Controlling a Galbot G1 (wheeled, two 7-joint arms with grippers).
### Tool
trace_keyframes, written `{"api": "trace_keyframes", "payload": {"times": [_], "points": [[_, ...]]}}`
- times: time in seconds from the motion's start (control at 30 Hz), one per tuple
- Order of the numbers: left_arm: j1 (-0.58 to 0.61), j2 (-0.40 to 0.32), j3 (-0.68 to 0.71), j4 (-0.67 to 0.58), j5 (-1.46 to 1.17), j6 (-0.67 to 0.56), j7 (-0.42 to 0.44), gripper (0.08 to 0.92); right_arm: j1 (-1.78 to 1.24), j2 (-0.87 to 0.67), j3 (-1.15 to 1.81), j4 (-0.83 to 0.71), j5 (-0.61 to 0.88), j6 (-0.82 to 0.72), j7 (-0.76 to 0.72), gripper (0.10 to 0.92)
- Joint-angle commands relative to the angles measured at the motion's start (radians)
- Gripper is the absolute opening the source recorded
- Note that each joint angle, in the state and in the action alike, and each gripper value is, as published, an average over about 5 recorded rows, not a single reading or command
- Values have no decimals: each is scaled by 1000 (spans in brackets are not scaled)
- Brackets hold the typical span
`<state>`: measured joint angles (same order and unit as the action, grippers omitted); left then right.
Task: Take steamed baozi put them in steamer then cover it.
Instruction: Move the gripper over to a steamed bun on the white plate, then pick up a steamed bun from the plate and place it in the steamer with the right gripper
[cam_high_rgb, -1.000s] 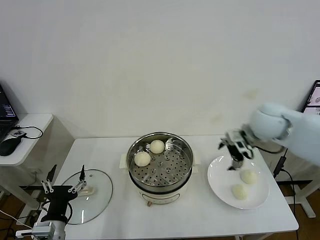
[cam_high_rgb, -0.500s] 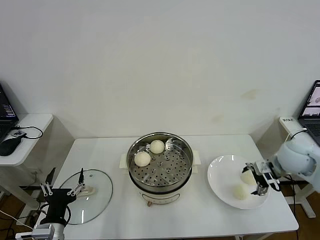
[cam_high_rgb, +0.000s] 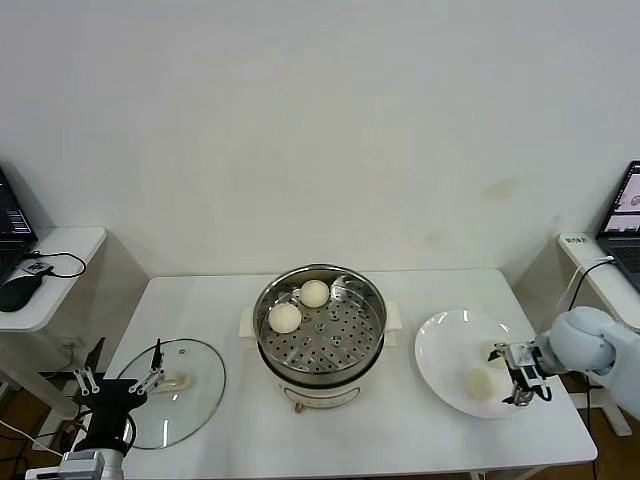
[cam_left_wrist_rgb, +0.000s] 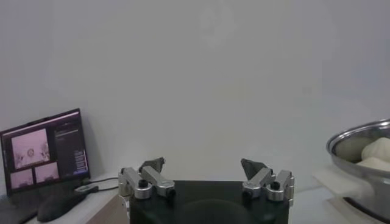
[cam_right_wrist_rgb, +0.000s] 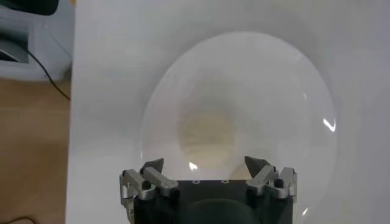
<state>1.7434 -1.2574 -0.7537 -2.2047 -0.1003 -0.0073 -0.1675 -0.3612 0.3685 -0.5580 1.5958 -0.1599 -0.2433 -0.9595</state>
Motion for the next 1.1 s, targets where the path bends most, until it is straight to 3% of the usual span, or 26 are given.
{"api": "trace_keyframes", "payload": {"times": [0.03, 0.33, 0.83, 1.1], "points": [[1, 1, -8, 1, -1, 0, 0, 823, -60, 68, 58, -69, -25, 7, 14, 823], [-2, 1, -9, 9, -2, -3, 0, 823, -46, 104, 42, -118, -25, -3, 20, 813], [-3, 0, -9, 10, -3, -4, -1, 823, -46, 116, 34, -115, -20, -28, 4, 622], [-3, 1, -8, 8, -4, -4, -1, 823, 88, 67, -7, -64, 24, -34, -55, 603]]}}
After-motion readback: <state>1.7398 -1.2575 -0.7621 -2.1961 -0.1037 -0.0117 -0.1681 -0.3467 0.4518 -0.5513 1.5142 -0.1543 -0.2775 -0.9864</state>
